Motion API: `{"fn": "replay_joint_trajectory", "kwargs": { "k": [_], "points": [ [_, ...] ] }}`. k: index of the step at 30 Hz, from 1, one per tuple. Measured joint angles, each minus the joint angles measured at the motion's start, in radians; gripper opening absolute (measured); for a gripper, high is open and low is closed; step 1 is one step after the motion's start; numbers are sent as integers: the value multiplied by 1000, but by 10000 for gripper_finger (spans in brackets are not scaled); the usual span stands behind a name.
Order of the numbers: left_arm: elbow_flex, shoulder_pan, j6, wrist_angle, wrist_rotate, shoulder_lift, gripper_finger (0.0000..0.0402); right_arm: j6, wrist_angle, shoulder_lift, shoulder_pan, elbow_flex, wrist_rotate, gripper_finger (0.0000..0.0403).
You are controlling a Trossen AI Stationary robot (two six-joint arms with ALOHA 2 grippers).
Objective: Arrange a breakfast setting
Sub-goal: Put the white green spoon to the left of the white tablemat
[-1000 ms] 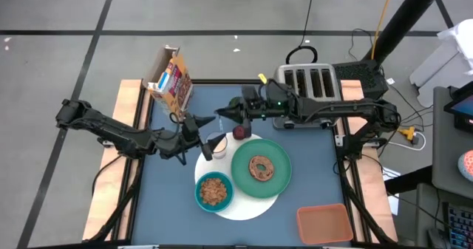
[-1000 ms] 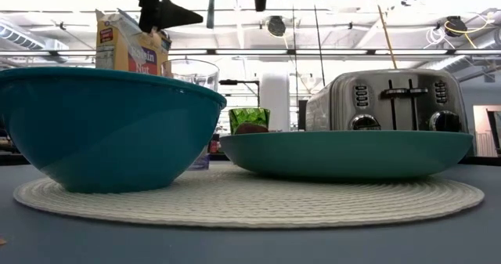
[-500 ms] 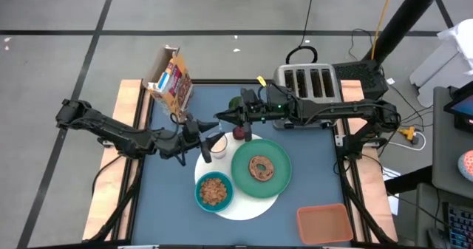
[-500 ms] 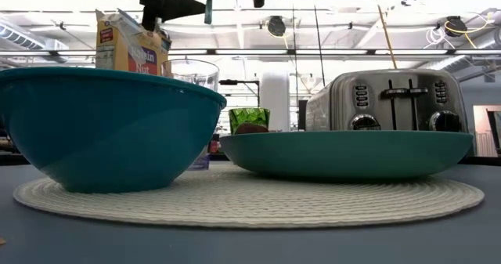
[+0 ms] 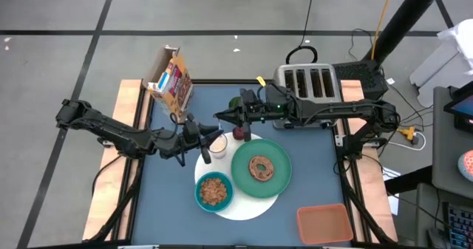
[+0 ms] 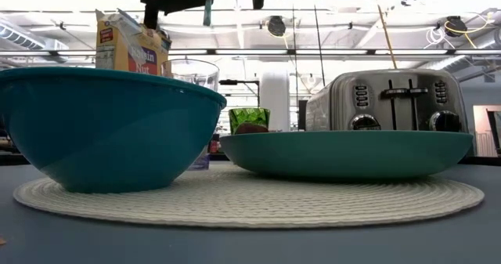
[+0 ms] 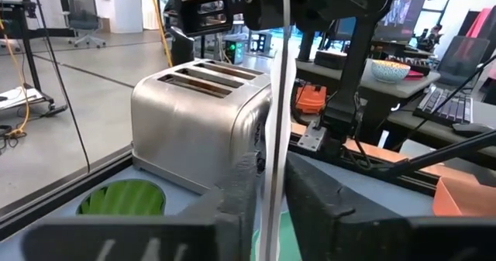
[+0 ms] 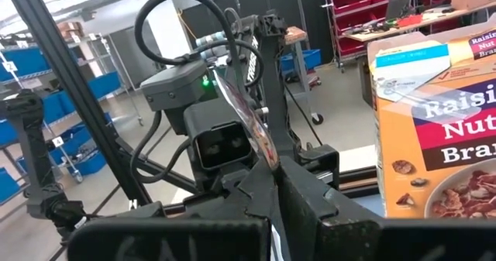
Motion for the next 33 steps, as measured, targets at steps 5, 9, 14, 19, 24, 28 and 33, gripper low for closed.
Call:
{"fn": "replay_joint_trajectory", "kwargs": {
  "k": [5, 9, 14, 19, 24, 28, 33],
  "points": [
    [0, 0, 0, 0, 1, 0, 42, 0, -1, 0, 0, 0, 0, 8],
    [0, 0, 0, 0, 2, 0, 39, 1, -2, 0, 0, 0, 0, 8],
    [0, 0, 0, 0, 2, 0, 39, 1, -2, 0, 0, 0, 0, 8],
    [0, 0, 4, -1, 2, 0, 38, 1, -6, 0, 0, 0, -3, 15],
    [0, 0, 4, -2, 0, -2, 37, 1, -35, 0, -2, 0, -3, 56],
    [0, -5, 3, -4, 0, -9, 37, 1, -30, 0, -2, 0, -3, 98],
    [0, -19, -3, -26, 0, -39, 36, 1, -43, 0, -3, 0, -26, 140]
  ]
}}
